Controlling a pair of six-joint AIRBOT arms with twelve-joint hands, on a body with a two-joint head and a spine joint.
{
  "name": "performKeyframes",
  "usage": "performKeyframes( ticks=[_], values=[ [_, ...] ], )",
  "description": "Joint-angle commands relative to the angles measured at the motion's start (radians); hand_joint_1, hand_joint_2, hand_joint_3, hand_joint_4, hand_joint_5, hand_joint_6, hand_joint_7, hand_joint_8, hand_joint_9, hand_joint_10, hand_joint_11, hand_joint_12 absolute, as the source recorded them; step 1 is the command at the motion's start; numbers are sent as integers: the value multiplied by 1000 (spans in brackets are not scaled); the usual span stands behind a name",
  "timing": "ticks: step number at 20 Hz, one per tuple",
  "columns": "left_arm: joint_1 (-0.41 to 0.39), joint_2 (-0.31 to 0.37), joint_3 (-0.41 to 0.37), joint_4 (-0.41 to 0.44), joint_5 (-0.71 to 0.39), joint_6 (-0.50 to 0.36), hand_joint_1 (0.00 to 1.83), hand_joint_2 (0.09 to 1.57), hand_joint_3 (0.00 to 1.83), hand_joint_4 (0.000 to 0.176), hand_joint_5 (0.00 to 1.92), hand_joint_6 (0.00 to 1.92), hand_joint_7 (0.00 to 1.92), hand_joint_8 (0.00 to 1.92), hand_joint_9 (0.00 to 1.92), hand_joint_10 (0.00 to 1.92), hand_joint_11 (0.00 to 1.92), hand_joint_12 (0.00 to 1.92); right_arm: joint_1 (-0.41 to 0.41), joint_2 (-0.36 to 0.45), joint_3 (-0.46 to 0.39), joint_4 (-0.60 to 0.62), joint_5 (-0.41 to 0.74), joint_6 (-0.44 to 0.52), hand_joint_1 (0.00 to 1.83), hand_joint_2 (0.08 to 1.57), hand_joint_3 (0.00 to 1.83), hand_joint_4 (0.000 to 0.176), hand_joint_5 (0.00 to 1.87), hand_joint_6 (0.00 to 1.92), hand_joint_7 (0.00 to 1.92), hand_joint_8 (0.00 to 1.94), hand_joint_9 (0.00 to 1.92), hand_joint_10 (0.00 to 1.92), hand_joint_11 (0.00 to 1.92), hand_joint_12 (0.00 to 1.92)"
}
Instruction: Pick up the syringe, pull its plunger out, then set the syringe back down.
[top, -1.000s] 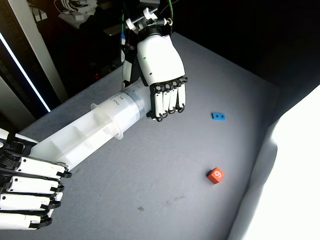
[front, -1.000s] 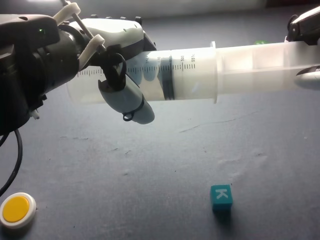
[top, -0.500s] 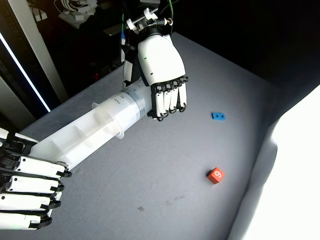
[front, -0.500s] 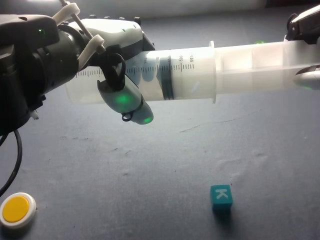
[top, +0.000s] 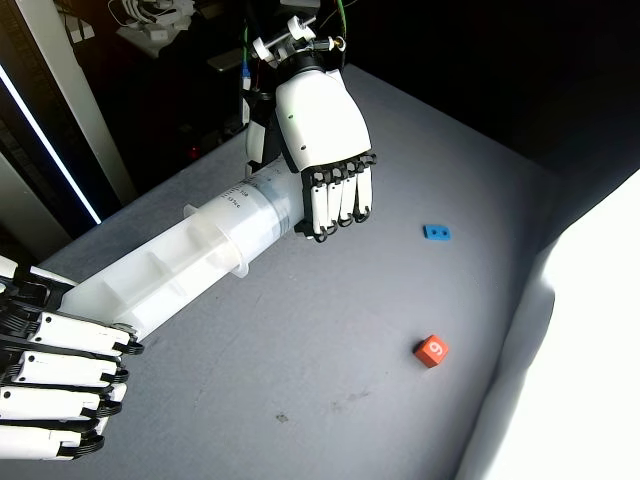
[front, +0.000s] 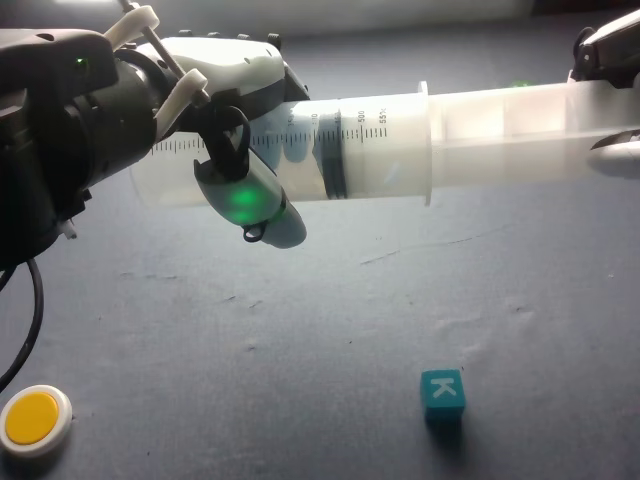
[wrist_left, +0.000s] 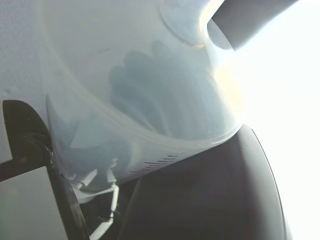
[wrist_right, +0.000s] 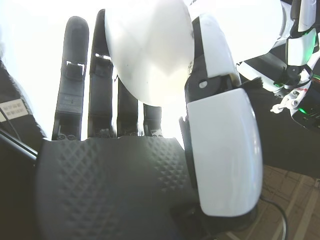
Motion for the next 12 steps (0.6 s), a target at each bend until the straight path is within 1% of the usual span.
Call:
performKeyframes(
  ticks=[1,2,3,4,5,6,7,8,9,11,12],
  values=[
    [-3,11,7,63,-18,26,1340,1211,0,0,777,1311,796,1271,695,1480,436,1602,13,10,5,-3,177,20,1002,1203,0,0,551,758,592,765,473,788,192,1227],
    [-3,11,7,63,-18,26,1340,1211,0,0,778,1310,796,1272,694,1478,435,1600,8,7,5,-3,158,13,984,1180,0,0,604,427,648,435,521,604,193,1173],
    [-3,11,7,63,-18,26,1339,1212,0,0,767,1333,801,1263,694,1471,434,1584,10,8,2,-3,150,15,820,1200,0,0,563,185,632,179,516,394,139,1143],
    [-3,12,8,63,-18,26,1340,1210,0,0,763,1321,806,1269,701,1472,438,1605,15,8,1,-3,153,15,622,1186,0,0,460,53,539,45,463,209,27,1117],
    [-3,12,9,63,-18,26,1337,1215,1,0,756,1342,797,1266,690,1483,410,1607,16,8,1,-3,155,15,303,1027,0,0,241,12,299,12,288,78,5,797],
    [-3,12,10,63,-18,26,1337,1216,1,0,755,1347,795,1265,688,1485,404,1608,16,8,1,-3,155,15,231,985,0,0,195,2,247,3,261,26,0,699],
    [-3,12,11,63,-18,26,1337,1215,0,0,759,1350,795,1245,689,1486,402,1586,15,8,1,-3,155,15,242,890,0,0,116,0,162,3,191,5,0,565],
    [-3,12,11,63,-18,26,1341,1203,0,0,769,1343,829,1193,709,1442,420,1527,14,8,1,-3,155,15,244,831,0,0,90,1,138,3,169,1,0,531],
    [-3,12,12,64,-18,26,1341,1203,0,0,769,1343,829,1193,709,1442,420,1527,13,8,1,-3,156,15,244,831,0,0,90,1,138,3,169,1,0,531],
    [-4,12,15,65,-18,26,1338,1209,1,0,759,1389,824,1192,696,1426,407,1497,12,8,1,-7,156,15,307,830,0,0,55,0,97,0,127,1,0,421],
    [-3,12,16,66,-18,26,1338,1209,1,0,758,1392,823,1192,696,1424,405,1493,12,8,1,-16,156,15,314,829,0,0,53,0,94,0,123,0,0,406]
  ],
)
